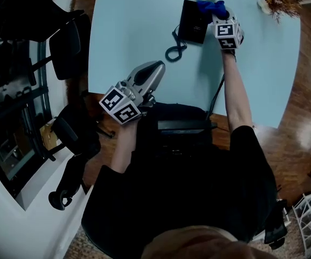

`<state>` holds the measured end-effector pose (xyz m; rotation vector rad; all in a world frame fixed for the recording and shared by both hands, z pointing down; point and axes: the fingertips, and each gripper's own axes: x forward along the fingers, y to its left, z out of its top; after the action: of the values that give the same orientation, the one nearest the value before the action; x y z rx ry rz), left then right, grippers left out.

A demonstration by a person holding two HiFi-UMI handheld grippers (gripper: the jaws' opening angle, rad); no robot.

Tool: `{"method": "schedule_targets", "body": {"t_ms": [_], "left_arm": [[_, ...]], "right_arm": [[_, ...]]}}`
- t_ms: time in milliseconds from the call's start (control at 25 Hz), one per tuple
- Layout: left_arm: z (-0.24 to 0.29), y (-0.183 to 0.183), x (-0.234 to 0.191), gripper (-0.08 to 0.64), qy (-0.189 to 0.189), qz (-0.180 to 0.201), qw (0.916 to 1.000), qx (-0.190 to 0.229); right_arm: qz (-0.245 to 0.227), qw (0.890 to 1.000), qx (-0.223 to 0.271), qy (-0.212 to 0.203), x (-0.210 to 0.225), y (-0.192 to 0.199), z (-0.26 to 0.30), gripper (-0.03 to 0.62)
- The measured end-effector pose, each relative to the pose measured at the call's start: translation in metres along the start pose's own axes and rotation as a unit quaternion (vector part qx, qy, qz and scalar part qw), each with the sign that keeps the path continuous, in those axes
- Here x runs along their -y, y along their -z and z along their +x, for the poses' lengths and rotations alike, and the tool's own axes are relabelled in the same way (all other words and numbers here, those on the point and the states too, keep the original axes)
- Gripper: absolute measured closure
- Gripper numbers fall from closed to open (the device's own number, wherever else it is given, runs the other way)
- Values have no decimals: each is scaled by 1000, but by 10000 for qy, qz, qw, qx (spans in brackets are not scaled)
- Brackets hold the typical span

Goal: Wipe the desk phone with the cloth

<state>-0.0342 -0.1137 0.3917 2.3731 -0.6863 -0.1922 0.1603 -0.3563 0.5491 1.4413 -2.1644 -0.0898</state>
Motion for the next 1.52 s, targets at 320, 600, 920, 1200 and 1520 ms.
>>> {"method": "schedule_targets", "body": {"t_ms": [320, 600, 920, 1200, 1520], "left_arm": [[-2, -5, 4, 563, -112, 46, 9999, 35], [9, 5, 6, 563, -59, 18, 10000, -76], [29, 15, 24, 563, 7, 52, 9998, -190], [45, 34, 34, 563, -75, 151, 9998, -74], [29, 55, 56, 563, -82, 235, 9995, -201]], "right_arm": [[-289, 9981, -425, -342, -17, 20, 26, 591], [-717, 9890, -720, -1079, -88, 64, -25, 589], [-651, 9752, -972, -1876, -153, 108, -75, 589], [250, 9717, -773, -2218, -148, 112, -99, 589], [2288, 9483, 557, -2126, -117, 40, -150, 589]]}}
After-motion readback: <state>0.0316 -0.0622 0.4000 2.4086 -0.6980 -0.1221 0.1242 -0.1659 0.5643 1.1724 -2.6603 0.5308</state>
